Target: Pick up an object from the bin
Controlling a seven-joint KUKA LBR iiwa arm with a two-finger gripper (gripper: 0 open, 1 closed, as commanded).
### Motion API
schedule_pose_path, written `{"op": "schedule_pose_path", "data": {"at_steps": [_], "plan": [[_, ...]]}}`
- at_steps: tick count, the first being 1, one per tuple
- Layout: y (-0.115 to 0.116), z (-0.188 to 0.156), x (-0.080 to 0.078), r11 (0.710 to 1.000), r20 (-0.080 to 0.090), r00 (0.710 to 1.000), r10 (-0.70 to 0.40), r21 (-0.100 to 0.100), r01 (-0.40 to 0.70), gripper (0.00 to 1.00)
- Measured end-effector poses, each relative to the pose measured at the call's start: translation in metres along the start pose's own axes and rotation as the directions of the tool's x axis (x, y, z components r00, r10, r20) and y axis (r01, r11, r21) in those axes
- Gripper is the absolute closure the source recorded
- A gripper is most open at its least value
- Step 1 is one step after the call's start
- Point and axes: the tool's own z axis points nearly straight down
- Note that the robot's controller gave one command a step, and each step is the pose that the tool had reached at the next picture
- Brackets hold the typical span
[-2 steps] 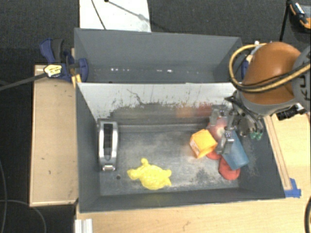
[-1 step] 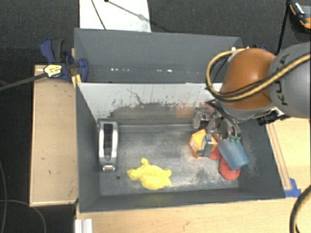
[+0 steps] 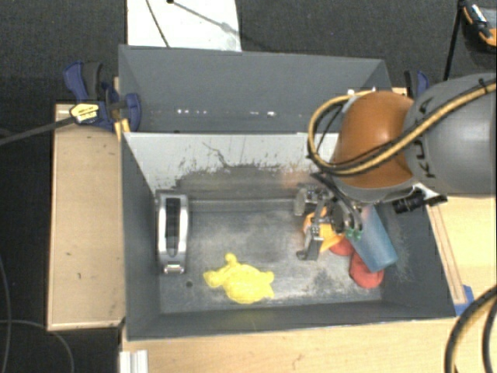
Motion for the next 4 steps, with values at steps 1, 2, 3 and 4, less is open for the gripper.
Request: {"op": "schedule_pose_path", "data": {"at_steps": [1, 2, 3, 4], "plan": [[-0.055, 0.024, -0.022, 1.0, 0.009, 1.0, -0.002, 0.001, 0.002, 0.0], [-0.051, -0.001, -0.04, 0.998, 0.008, 0.998, -0.069, 0.001, 0.069, 1.0], [-0.053, 0.0, -0.039, 0.998, 0.005, 0.998, -0.067, 0.002, 0.067, 0.0], [-0.053, 0.0, -0.039, 0.998, 0.006, 0.998, -0.066, 0.002, 0.066, 0.0]]}}
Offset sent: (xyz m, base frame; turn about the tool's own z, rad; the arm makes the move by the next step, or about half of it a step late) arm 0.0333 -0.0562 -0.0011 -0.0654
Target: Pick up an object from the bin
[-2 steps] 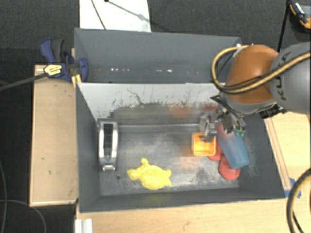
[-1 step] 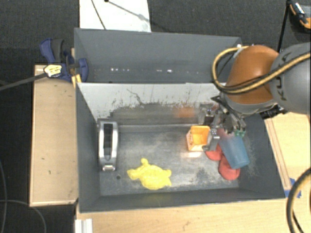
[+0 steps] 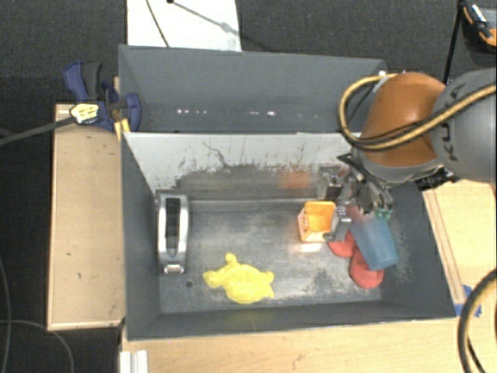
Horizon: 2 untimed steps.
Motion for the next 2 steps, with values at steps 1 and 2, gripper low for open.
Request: {"op": "schedule_pose_path", "data": {"at_steps": [1, 2], "plan": [[-0.0071, 0.028, 0.0022, 0.994, 0.005, 0.994, 0.107, -0.003, -0.107, 1.0], [-0.0071, 0.028, 0.0022, 0.994, 0.005, 0.994, 0.107, -0.003, -0.107, 1.0]]}}
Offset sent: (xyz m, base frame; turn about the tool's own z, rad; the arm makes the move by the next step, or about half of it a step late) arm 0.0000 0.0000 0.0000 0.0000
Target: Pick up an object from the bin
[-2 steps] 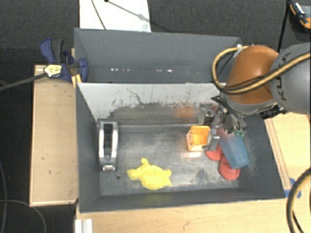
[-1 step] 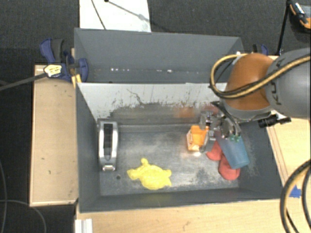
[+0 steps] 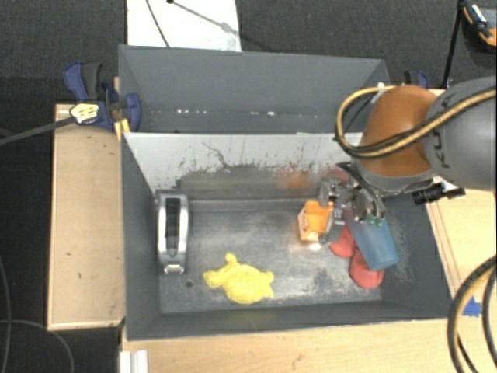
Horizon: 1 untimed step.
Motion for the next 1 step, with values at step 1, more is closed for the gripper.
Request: {"op": "schedule_pose_path", "data": {"at_steps": [1], "plan": [[-0.012, -0.0448, -0.0001, 1.0, -0.01, 1.0, -0.004, 0.002, 0.004, 1.0]]}}
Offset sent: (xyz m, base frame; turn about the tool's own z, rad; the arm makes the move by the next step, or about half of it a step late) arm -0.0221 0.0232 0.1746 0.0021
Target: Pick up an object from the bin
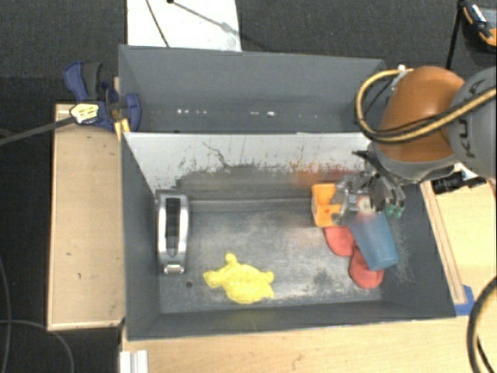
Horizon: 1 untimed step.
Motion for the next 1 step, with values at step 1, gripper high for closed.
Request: {"op": "schedule_pose_path", "data": {"at_steps": [1], "plan": [[0.013, -0.0672, 0.0114, 1.0, -0.001, 1.0, 0.003, 0.002, -0.003, 1.0]]}}
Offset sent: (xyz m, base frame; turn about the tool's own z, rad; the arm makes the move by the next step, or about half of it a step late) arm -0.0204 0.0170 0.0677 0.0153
